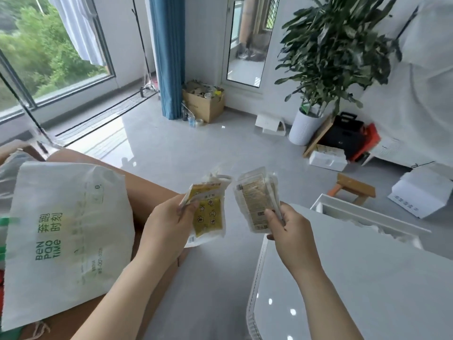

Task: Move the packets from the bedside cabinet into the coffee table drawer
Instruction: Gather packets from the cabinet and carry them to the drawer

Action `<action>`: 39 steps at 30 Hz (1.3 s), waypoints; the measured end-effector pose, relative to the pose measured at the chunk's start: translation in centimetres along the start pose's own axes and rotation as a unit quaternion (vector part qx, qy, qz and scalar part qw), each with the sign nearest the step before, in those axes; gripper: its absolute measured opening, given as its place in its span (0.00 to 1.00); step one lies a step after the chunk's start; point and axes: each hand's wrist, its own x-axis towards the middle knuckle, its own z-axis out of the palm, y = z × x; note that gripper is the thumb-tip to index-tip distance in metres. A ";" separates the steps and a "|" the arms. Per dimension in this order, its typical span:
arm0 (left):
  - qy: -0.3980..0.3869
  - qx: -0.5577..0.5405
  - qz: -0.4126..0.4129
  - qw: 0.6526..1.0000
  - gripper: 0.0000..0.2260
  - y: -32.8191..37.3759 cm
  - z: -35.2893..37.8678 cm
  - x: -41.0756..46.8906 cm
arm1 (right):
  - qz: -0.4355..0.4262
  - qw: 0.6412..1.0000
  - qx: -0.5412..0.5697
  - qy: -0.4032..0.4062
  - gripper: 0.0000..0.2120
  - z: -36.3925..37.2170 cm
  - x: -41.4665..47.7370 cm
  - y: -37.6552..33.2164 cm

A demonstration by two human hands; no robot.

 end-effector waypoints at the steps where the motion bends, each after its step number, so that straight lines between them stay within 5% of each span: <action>1: -0.004 -0.004 0.001 1.000 0.12 0.5 0.6 1.4 | 0.001 1.000 -0.004 0.005 0.08 -0.3 1.5 0.3; 23: -0.151 0.062 0.077 0.984 0.13 7.2 10.6 38.5 | 0.123 0.986 -0.024 0.109 0.08 1.6 31.8 2.2; 39: -0.237 0.107 0.136 0.956 0.15 17.9 31.2 56.4 | 0.186 0.964 -0.021 0.187 0.07 -10.0 50.8 13.3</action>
